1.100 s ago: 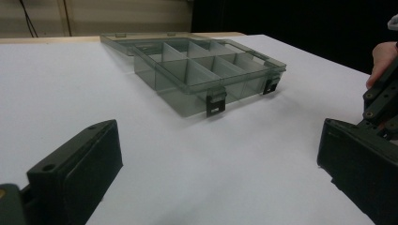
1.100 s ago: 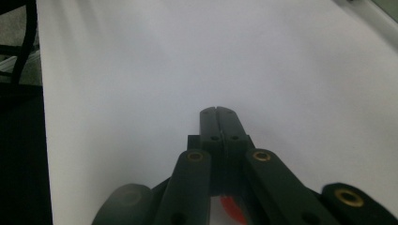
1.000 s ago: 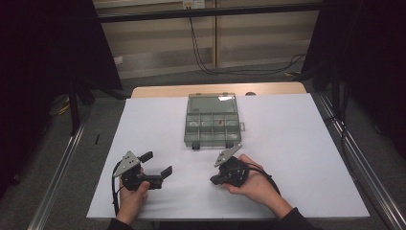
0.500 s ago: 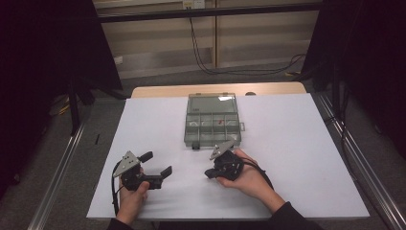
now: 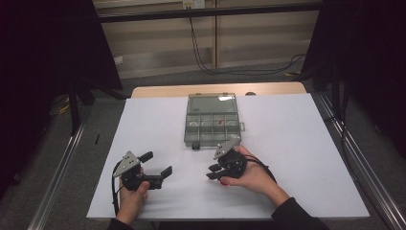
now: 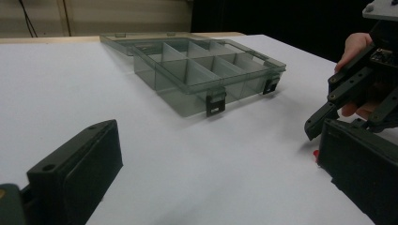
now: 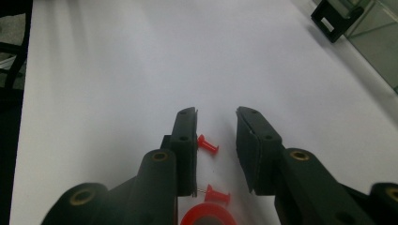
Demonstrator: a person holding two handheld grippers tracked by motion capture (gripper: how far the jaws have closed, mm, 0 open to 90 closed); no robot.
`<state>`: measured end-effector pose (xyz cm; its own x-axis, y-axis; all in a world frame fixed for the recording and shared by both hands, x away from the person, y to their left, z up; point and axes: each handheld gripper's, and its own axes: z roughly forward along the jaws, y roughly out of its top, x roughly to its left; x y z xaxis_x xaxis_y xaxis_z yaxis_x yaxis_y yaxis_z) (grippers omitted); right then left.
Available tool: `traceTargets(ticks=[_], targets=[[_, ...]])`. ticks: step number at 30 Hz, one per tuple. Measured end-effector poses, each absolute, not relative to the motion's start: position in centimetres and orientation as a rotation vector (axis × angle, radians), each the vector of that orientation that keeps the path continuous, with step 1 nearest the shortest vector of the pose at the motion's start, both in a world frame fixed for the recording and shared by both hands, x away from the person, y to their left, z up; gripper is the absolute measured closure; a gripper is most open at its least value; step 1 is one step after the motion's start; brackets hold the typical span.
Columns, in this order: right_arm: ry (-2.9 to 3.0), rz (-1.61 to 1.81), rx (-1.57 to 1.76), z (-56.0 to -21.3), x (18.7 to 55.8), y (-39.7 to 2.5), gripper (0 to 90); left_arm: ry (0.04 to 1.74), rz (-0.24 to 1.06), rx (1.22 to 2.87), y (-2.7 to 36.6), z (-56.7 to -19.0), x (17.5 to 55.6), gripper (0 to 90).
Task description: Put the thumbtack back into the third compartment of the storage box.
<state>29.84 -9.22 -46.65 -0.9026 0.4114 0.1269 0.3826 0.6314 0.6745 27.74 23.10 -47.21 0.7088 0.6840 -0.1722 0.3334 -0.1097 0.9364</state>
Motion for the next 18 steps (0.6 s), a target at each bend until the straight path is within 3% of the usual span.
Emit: traceTargets(ticks=[5,10,18], targets=[[2.806,1.135,0.647,-46.91,29.7,-8.8,67.5,0.819,0.362,1.713,23.1,-47.21,27.72,0.2],[2.821,1.121,0.64,-47.24,29.76,-8.66,77.6,0.82,0.362,1.711,23.11,-47.21,27.72,0.2],[2.811,1.084,0.65,-47.38,29.48,-8.45,77.6,0.823,0.36,1.707,23.12,-47.22,27.75,0.2]])
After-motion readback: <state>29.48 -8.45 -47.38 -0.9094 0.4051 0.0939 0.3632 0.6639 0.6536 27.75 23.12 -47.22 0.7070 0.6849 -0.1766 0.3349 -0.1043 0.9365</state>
